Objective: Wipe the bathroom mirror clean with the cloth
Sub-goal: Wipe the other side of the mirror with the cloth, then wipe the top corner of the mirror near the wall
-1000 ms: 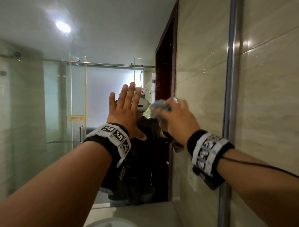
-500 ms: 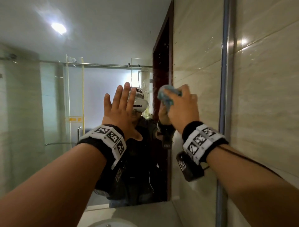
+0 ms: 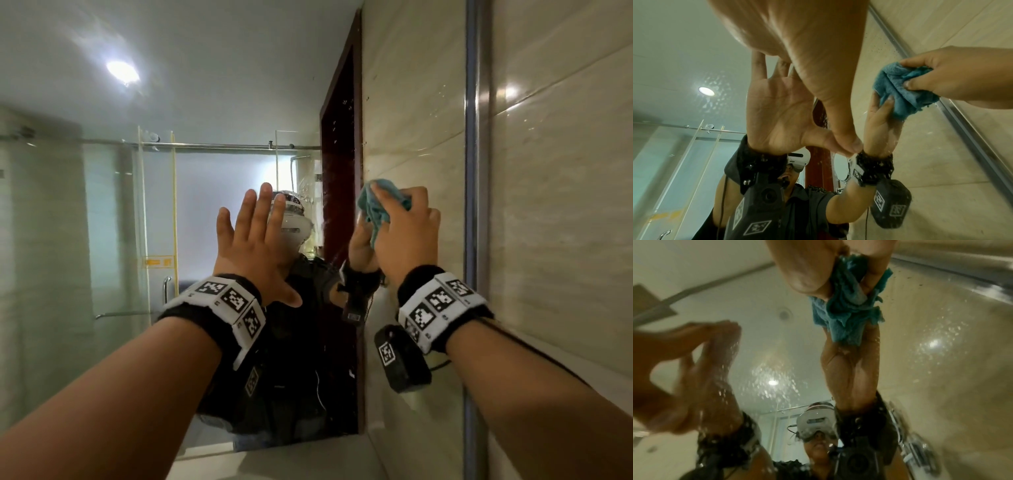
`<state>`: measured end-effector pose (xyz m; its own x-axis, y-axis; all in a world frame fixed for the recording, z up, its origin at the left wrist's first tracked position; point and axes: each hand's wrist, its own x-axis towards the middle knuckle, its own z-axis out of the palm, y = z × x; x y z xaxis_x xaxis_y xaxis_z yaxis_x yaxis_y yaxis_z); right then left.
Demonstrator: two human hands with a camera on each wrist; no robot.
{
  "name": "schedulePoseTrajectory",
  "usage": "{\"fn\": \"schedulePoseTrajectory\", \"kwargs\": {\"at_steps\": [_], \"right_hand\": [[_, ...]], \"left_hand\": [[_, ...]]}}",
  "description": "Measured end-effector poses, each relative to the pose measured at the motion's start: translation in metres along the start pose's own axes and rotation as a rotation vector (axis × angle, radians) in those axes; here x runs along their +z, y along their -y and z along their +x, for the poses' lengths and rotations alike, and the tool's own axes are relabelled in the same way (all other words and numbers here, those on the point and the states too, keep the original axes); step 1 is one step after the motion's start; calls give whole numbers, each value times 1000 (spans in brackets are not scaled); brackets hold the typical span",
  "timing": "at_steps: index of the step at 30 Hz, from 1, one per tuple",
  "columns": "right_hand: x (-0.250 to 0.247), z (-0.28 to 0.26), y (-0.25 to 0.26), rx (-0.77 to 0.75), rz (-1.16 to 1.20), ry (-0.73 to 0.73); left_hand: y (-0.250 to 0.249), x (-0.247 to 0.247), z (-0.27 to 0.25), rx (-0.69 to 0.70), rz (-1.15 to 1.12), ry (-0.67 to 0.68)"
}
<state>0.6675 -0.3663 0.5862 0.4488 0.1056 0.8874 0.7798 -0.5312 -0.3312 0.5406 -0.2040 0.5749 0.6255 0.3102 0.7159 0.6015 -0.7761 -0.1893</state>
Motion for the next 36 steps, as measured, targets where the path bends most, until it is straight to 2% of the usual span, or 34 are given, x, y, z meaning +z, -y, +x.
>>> {"fn": "schedulePoseTrajectory", "kwargs": {"at_steps": [2, 5, 8, 10, 12, 14, 17, 20, 23, 26, 30, 33, 36], "right_hand": [[-1, -11, 4, -22, -35, 37], [1, -49, 0, -170, -60, 142], [1, -84, -22, -267, -96, 370], [-9, -92, -32, -220, 97, 470], [-24, -92, -32, -80, 416, 461], [-38, -93, -24, 6, 609, 418], [-54, -95, -6, 51, 868, 518], [-65, -95, 9, 102, 1031, 653], [-72, -96, 20, 178, 1127, 690], [-78, -99, 30, 124, 1067, 660], [-84, -102, 41, 25, 907, 615], [-85, -100, 40, 42, 855, 563], [-87, -100, 40, 66, 872, 571]], "left_hand": [[-1, -2, -1, 0, 7, -2], [-6, -8, -6, -15, 17, 16], [-12, -23, -12, -24, -2, 93], [-16, -32, -19, 7, -100, 174], [-19, -40, -30, 93, -216, 224], [-21, -43, -44, 175, -300, 177], [-18, -45, -59, 237, -496, 122], [-13, -54, -64, 330, -801, 191], [-9, -72, -71, 351, -945, 255], [-6, -83, -79, 350, -1067, 323], [2, -84, -86, 329, -1117, 373], [8, -89, -87, 235, -1210, 458], [11, -95, -88, 181, -1239, 499]]}}
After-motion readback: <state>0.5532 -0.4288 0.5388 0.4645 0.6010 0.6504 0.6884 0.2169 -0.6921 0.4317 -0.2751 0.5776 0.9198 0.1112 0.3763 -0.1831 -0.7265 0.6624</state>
